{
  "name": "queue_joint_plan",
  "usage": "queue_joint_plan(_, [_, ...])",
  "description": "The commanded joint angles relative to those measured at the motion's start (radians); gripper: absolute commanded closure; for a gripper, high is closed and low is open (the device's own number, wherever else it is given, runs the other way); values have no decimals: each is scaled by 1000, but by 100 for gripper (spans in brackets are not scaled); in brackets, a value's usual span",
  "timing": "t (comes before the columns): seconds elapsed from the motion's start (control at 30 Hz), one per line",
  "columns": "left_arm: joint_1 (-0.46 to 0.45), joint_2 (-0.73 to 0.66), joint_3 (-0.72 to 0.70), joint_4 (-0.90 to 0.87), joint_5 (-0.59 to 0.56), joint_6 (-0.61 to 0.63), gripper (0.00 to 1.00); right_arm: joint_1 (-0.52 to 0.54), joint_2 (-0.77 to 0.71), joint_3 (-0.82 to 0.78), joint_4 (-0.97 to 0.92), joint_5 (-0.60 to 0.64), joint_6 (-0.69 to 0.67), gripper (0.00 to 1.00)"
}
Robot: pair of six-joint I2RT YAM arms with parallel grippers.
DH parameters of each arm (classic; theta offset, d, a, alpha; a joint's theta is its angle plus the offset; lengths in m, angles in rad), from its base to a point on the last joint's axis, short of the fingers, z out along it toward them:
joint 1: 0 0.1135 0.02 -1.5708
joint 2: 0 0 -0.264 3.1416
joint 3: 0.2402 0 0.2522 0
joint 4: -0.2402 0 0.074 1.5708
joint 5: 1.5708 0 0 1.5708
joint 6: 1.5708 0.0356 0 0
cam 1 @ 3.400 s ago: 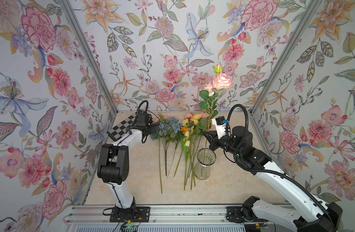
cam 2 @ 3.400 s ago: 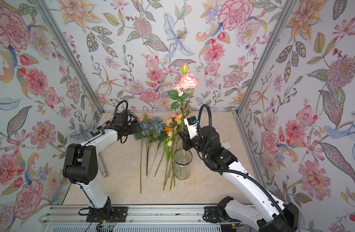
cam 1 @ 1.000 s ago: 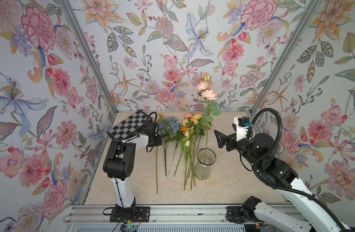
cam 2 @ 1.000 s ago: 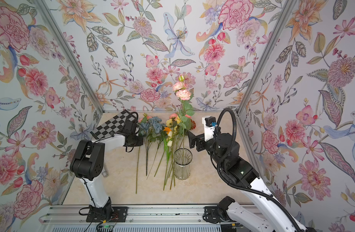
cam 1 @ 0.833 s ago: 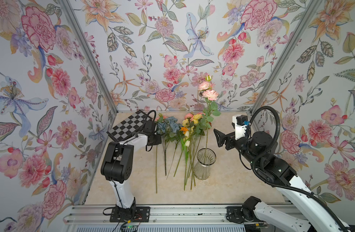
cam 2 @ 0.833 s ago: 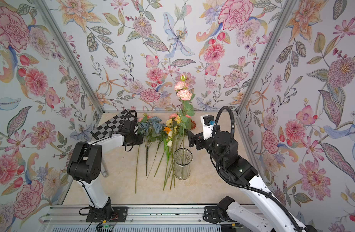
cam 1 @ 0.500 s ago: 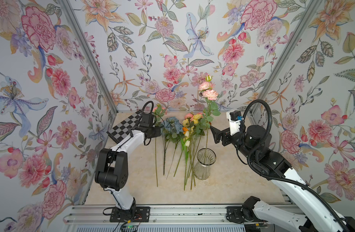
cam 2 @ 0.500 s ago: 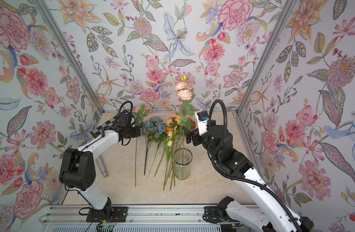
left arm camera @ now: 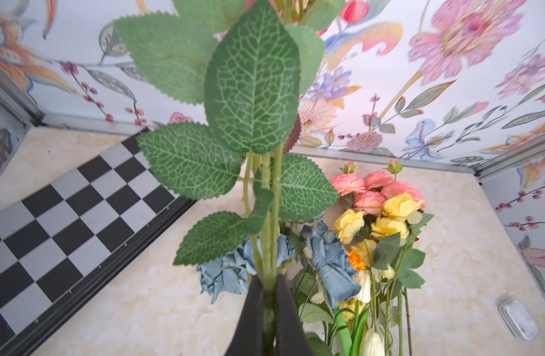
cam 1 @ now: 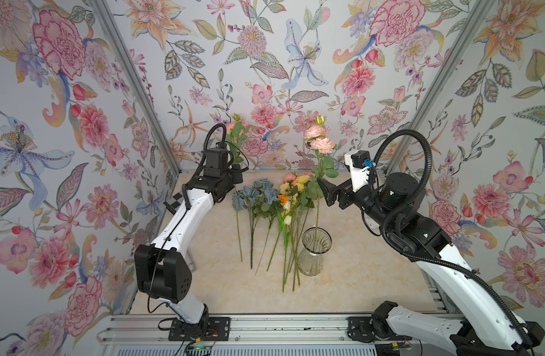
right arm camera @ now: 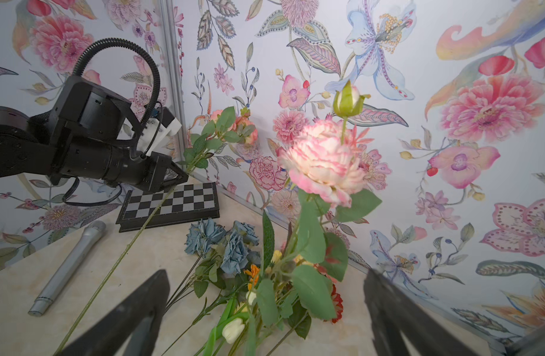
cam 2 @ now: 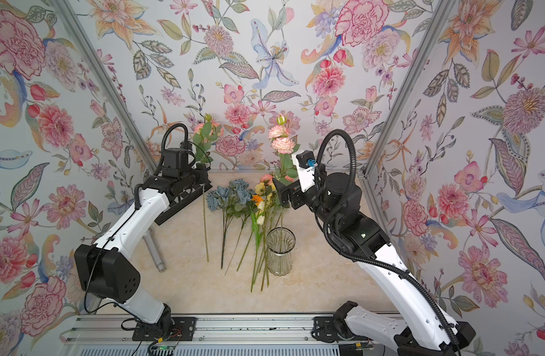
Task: Place the pink flowers into the vase
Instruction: Pick up the flower at the center of the board, then place the flower in the vase.
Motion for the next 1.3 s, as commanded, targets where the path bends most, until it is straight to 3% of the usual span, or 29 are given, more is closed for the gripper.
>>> queue_joint_plan(0.0, [12,-74,46,142,72,33,100,-4,41,58,35,-102,-46,0])
queue_joint_plan(0.2, [30,-125,41,334,223,75,100,-5,152,155,124,-245,-42,5])
queue_joint_plan(0.43, [39,-205,-68,525,441,123,100,-4,368,370,195,-396,21,16])
queue_joint_plan(0.77, [39,-375,-326,795,507,39,100,27,649,722,193,-585,76,32])
queue_joint_plan(1.27, [38,-481,-478,951,523,-26,100,82,967,1121,193,-707,183,42])
